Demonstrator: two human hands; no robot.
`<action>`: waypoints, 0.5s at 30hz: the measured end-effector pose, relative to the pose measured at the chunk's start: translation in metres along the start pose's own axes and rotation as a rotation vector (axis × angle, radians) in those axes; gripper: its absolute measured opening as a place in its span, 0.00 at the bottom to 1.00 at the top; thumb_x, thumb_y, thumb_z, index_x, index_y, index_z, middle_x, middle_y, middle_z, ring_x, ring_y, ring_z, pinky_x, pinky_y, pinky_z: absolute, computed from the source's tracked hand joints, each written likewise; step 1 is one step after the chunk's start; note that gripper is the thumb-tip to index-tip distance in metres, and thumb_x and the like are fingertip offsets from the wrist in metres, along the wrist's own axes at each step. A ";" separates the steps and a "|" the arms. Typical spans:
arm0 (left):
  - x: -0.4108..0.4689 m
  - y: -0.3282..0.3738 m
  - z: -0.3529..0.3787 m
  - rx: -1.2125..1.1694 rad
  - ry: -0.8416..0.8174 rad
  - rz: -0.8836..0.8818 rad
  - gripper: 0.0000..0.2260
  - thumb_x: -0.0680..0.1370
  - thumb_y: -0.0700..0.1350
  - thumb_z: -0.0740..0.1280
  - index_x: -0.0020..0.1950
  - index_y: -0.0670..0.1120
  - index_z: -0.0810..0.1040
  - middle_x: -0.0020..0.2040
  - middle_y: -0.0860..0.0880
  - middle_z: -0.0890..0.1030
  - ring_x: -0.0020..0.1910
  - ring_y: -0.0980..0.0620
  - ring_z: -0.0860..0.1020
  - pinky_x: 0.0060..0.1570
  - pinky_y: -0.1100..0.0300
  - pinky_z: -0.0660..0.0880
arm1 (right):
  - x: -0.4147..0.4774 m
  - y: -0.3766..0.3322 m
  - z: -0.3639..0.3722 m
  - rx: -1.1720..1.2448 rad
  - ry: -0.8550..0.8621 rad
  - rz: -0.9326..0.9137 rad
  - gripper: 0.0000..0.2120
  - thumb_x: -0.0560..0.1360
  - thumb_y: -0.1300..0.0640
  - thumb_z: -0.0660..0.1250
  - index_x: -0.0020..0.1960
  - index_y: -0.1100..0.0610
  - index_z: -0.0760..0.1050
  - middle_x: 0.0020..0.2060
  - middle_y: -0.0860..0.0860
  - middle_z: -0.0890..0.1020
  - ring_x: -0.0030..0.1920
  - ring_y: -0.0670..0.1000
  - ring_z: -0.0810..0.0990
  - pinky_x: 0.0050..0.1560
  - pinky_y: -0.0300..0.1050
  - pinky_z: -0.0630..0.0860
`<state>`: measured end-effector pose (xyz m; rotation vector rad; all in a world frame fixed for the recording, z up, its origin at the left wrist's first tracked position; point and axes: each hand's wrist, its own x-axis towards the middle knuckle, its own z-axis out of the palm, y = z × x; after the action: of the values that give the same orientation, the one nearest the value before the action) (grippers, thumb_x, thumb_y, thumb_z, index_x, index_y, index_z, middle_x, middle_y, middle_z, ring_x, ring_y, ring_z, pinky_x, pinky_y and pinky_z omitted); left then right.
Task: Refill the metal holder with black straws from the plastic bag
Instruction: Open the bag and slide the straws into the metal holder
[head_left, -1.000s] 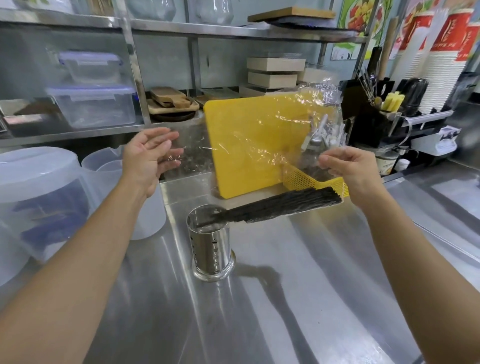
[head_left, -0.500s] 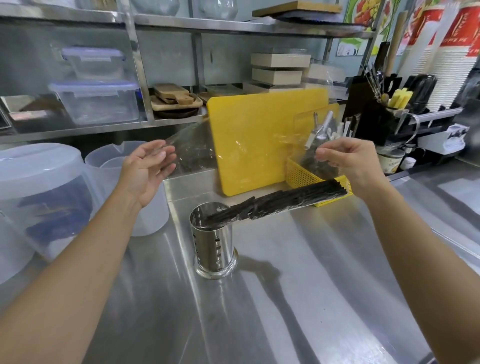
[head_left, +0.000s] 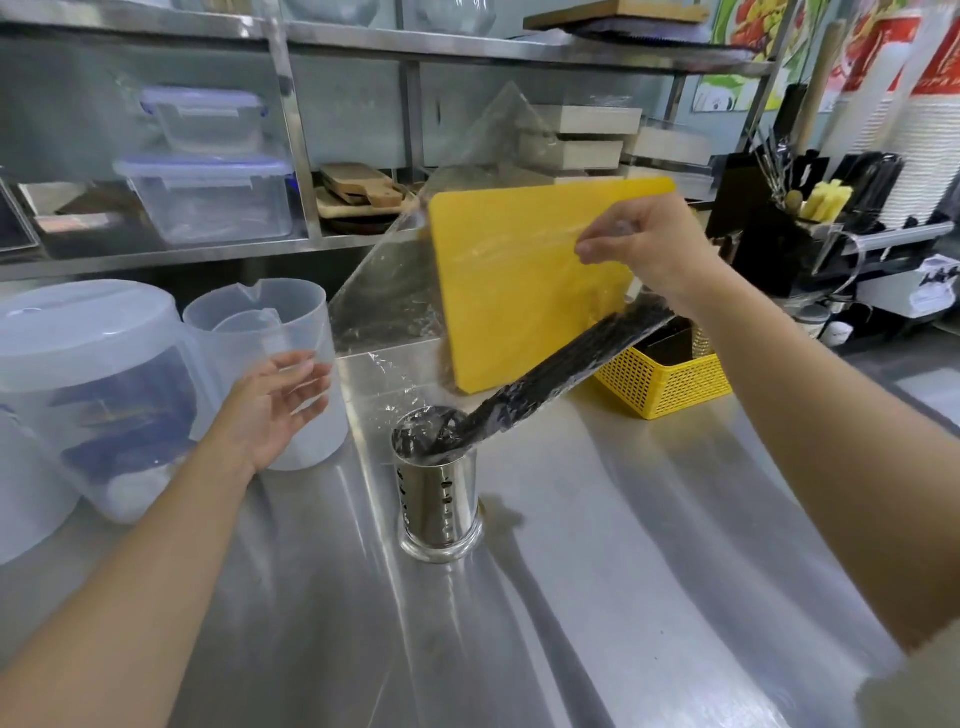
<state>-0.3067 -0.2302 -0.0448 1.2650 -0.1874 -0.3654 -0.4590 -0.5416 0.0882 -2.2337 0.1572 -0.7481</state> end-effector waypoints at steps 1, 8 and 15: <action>0.001 -0.002 -0.005 0.010 -0.009 -0.021 0.07 0.77 0.38 0.61 0.45 0.48 0.76 0.34 0.53 0.84 0.39 0.54 0.80 0.51 0.56 0.74 | 0.004 -0.005 0.002 -0.023 -0.020 -0.013 0.08 0.69 0.60 0.72 0.47 0.62 0.80 0.37 0.53 0.81 0.38 0.44 0.79 0.40 0.29 0.73; -0.002 -0.001 -0.022 0.449 0.068 -0.214 0.19 0.61 0.55 0.73 0.48 0.52 0.76 0.50 0.49 0.75 0.51 0.48 0.73 0.57 0.51 0.68 | 0.026 -0.032 0.024 -0.146 -0.104 -0.098 0.05 0.70 0.59 0.71 0.45 0.59 0.80 0.39 0.52 0.82 0.39 0.42 0.77 0.43 0.36 0.70; -0.006 0.030 0.013 0.583 0.114 0.400 0.32 0.69 0.47 0.73 0.68 0.52 0.59 0.66 0.51 0.65 0.65 0.52 0.65 0.62 0.56 0.63 | 0.036 -0.047 0.043 -0.196 -0.146 -0.163 0.09 0.70 0.58 0.70 0.47 0.61 0.81 0.46 0.56 0.83 0.50 0.50 0.78 0.41 0.28 0.65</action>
<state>-0.3120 -0.2318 -0.0119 1.7719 -0.4633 0.1219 -0.4105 -0.4932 0.1151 -2.5009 -0.0244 -0.6759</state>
